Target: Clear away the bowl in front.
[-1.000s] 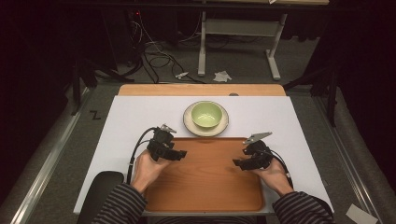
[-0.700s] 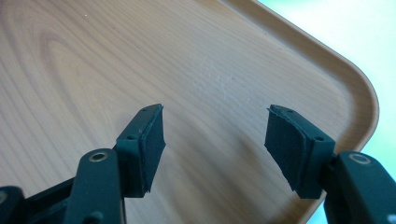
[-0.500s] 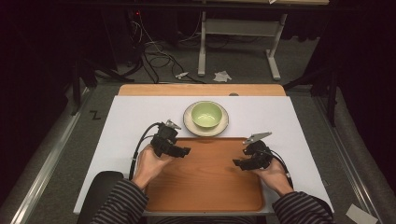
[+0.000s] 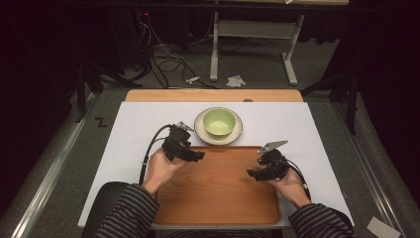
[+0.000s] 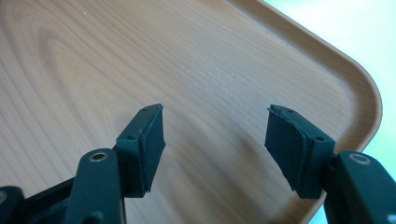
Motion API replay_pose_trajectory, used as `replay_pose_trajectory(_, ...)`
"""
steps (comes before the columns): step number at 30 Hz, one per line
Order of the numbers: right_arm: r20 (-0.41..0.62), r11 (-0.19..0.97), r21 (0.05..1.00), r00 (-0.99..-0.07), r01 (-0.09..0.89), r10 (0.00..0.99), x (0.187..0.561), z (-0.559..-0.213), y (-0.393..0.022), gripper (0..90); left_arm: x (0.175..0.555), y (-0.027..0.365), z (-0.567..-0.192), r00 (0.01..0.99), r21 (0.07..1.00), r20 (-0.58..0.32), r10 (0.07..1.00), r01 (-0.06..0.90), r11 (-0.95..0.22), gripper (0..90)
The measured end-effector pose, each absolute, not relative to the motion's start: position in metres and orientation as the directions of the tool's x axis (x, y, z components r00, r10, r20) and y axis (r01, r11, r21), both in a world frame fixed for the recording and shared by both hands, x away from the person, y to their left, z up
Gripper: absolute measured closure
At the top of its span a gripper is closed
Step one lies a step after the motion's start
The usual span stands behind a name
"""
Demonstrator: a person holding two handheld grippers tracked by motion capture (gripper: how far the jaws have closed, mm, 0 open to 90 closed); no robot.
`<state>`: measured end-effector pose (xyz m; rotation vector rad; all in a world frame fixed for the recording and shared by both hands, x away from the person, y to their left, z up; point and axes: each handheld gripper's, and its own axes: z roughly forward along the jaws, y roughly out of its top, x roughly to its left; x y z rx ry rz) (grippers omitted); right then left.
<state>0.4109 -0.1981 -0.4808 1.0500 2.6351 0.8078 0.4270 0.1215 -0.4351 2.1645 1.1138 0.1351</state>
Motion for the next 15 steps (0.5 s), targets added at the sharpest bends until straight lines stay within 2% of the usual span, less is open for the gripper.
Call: replay_pose_trajectory(15, 0.026, 0.600, 0.552, -0.731, 0.579, 0.682, 0.411, -0.481, -0.198, 38.7, 0.447, 0.114, -0.425, 0.615, 0.603, -0.193, 0.765, 0.689, -0.402, 32.4)
